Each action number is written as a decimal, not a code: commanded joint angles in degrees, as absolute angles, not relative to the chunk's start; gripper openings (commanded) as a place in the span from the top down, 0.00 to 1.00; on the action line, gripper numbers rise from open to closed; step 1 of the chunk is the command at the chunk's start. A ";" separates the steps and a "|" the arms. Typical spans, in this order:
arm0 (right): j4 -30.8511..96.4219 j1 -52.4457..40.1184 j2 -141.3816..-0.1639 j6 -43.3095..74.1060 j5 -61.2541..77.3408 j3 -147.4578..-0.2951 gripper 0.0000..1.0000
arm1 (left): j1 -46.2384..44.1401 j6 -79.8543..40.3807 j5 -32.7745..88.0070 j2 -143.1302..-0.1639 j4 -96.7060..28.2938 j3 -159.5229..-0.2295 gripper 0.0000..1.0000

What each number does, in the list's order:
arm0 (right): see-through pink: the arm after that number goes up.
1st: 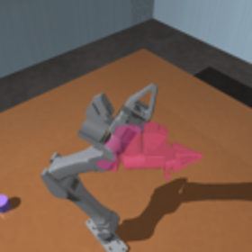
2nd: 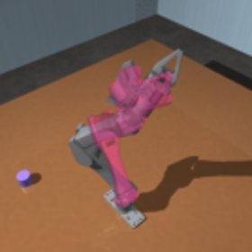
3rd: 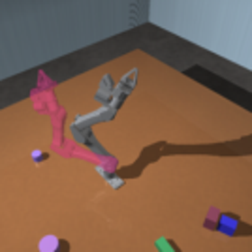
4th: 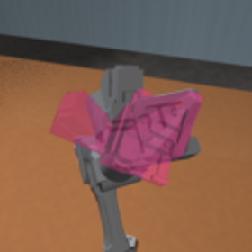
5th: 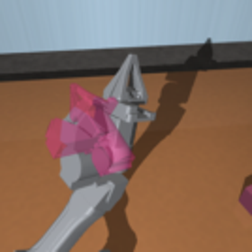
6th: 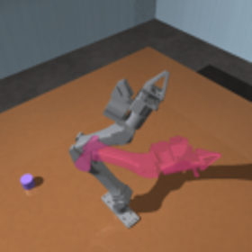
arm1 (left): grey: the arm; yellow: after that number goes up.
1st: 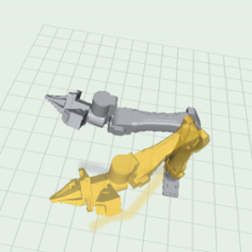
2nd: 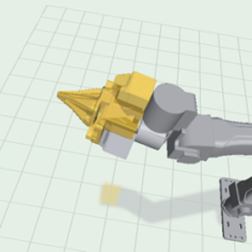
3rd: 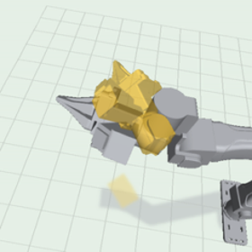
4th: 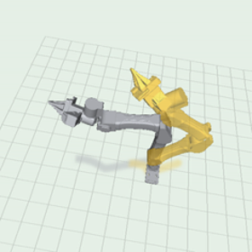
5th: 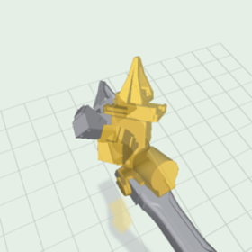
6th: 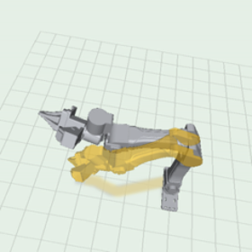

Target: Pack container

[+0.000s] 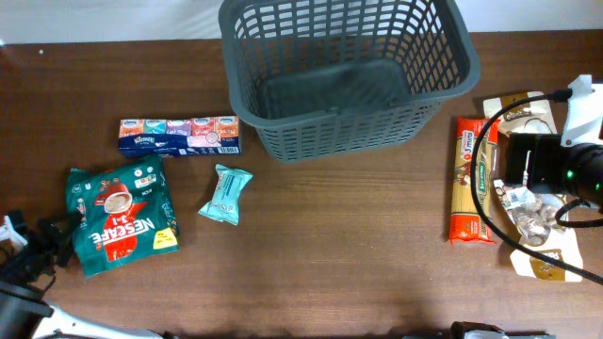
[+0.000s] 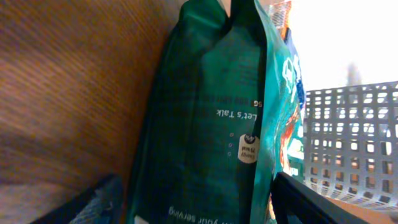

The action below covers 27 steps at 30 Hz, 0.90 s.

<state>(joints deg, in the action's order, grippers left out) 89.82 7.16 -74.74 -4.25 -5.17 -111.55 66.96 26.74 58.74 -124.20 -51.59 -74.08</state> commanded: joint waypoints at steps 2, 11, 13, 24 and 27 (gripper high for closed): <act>89.82 7.53 -74.41 -3.60 -6.28 -112.51 0.01 | 64.73 26.46 57.17 -127.42 -51.00 -73.95 0.26; 89.82 7.53 -74.41 -3.60 -6.28 -112.51 0.01 | 60.77 26.46 57.19 -127.50 -50.00 -73.95 0.26; 89.82 7.53 -74.41 -3.60 -6.28 -112.51 0.01 | 60.01 26.46 57.19 -127.50 -49.93 -73.95 0.27; 89.82 7.53 -74.41 -3.60 -6.28 -112.51 0.01 | 58.00 26.68 57.17 -127.50 -49.91 -73.95 0.98; 89.82 7.53 -74.41 -3.60 -6.28 -112.51 0.01 | 58.02 26.65 57.19 -127.50 -50.00 -73.95 0.99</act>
